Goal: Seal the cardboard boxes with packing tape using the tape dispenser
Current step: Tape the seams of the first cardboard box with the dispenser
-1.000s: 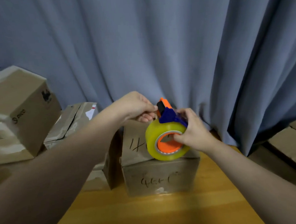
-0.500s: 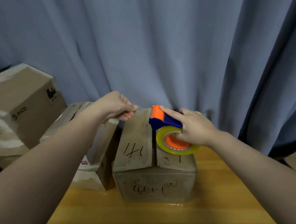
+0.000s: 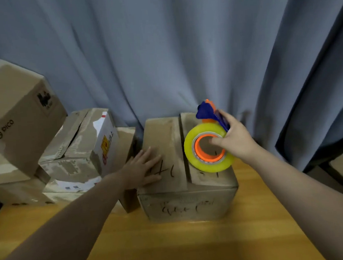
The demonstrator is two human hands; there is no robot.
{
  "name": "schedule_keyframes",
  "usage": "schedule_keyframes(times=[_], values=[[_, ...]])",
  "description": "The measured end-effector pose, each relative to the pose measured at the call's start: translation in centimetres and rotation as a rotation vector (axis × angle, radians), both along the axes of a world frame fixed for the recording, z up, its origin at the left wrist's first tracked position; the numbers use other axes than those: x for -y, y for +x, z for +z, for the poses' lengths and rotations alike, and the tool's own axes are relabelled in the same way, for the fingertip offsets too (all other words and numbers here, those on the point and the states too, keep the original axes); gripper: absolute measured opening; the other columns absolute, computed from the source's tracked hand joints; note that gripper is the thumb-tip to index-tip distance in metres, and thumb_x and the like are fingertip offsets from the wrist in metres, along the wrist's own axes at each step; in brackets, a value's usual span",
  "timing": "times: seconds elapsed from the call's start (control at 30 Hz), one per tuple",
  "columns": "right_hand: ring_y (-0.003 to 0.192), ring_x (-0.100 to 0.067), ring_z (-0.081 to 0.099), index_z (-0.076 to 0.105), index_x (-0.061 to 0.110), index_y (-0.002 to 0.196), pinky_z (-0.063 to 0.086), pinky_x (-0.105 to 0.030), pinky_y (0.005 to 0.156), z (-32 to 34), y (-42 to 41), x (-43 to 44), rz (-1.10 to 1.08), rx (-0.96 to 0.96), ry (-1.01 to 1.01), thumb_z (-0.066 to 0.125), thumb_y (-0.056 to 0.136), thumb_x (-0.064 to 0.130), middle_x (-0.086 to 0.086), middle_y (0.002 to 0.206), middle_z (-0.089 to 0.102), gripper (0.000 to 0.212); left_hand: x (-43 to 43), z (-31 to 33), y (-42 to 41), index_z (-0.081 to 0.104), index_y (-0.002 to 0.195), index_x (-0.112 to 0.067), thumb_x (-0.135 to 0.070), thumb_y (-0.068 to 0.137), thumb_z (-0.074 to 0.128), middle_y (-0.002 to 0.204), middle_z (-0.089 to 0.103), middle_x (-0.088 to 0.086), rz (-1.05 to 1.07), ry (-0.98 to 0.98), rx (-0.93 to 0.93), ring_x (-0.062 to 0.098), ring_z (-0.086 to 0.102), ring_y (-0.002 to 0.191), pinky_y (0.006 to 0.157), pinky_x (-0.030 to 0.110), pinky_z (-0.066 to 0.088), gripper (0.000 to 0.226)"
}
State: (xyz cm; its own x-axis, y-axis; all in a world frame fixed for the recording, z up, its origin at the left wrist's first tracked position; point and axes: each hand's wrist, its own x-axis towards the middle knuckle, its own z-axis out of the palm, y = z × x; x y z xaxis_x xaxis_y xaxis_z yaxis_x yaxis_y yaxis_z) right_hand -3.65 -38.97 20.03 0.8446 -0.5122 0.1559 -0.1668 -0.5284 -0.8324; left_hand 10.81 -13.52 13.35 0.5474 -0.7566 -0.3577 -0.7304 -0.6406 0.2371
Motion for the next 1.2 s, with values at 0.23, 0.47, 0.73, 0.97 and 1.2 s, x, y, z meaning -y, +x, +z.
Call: schedule_keyframes(times=[0.23, 0.47, 0.73, 0.97, 1.2], values=[[0.104, -0.007, 0.051, 0.041, 0.016, 0.141, 0.037, -0.016, 0.087, -1.3, -2.1, 0.0, -0.309, 0.091, -0.008, 0.078, 0.071, 0.008, 0.009, 0.114, 0.053, 0.079, 4.9, -1.6, -6.7, 0.002, 0.153, -0.024, -0.064, 0.092, 0.033, 0.158, -0.013, 0.012, 0.216, -0.122, -0.01, 0.035, -0.015, 0.144, 0.117, 0.045, 0.002, 0.079], [0.109, -0.027, 0.052, 0.034, 0.029, 0.144, 0.043, -0.032, 0.089, -2.3, -2.8, 1.0, -0.378, -0.044, -0.218, 0.075, 0.072, 0.019, -0.008, 0.122, 0.051, 0.084, 7.2, 1.5, -8.3, 0.042, 0.14, -0.019, -0.022, 0.101, 0.034, 0.135, 0.044, 0.013, -0.411, -0.014, 0.411, 0.03, 0.042, 0.118, 0.099, 0.039, 0.038, 0.039], [0.114, -0.032, 0.049, 0.027, 0.032, 0.147, 0.046, -0.045, 0.095, -2.5, -3.0, 1.2, -0.279, -0.102, -0.314, 0.075, 0.073, 0.025, -0.011, 0.121, 0.05, 0.089, 9.8, 2.1, 0.6, -0.013, 0.15, -0.024, -0.049, 0.071, 0.077, 0.159, -0.016, 0.002, -0.636, 0.298, 0.482, 0.022, -0.01, 0.146, 0.116, 0.045, -0.004, 0.123], [0.115, -0.021, 0.049, 0.032, 0.029, 0.146, 0.047, -0.039, 0.095, -2.3, -2.8, 3.1, -0.233, -0.022, -0.254, 0.079, 0.07, 0.022, -0.003, 0.126, 0.051, 0.089, 9.0, 0.9, -2.1, -0.001, 0.153, -0.023, -0.072, 0.07, 0.061, 0.16, 0.002, -0.004, -0.514, 0.274, 0.409, 0.017, 0.017, 0.145, 0.107, 0.034, 0.031, 0.114], [0.119, -0.024, 0.048, 0.033, 0.03, 0.146, 0.043, -0.042, 0.101, -1.3, -0.7, 4.7, -0.165, 0.017, -0.252, 0.081, 0.069, 0.023, -0.004, 0.128, 0.051, 0.091, 11.3, -0.2, -12.8, 0.063, 0.085, -0.005, -0.081, 0.08, 0.027, 0.091, 0.063, 0.011, -0.64, 0.158, 0.564, 0.023, 0.06, 0.075, 0.045, 0.024, 0.029, 0.084]])
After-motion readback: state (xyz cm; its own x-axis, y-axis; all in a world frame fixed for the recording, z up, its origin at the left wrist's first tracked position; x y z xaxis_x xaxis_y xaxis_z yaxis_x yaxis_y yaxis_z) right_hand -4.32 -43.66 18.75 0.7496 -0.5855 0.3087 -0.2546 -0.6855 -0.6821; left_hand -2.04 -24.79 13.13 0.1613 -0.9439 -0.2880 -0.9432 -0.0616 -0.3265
